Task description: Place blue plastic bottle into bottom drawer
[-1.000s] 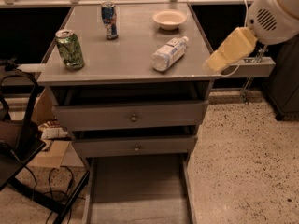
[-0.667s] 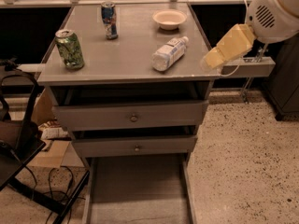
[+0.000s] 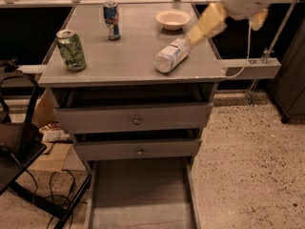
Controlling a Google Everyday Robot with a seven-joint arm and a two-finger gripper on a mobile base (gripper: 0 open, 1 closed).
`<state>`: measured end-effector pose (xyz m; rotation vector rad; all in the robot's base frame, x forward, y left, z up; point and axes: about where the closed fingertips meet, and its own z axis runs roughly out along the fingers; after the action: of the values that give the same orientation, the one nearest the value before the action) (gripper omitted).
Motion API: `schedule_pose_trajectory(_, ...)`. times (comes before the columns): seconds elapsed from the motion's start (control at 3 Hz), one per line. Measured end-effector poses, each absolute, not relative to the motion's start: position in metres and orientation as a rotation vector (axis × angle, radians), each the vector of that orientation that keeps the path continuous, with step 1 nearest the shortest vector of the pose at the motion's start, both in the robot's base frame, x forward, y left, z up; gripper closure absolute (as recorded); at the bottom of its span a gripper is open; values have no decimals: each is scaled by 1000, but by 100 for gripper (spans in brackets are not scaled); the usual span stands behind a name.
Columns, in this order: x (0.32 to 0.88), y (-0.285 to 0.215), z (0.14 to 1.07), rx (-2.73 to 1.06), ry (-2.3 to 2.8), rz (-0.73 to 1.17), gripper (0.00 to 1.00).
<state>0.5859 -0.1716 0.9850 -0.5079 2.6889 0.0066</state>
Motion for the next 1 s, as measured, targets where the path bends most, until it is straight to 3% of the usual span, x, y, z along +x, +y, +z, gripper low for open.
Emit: schedule_pose_trajectory(1.0, 735, -120, 918, -96, 2869, 47, 0)
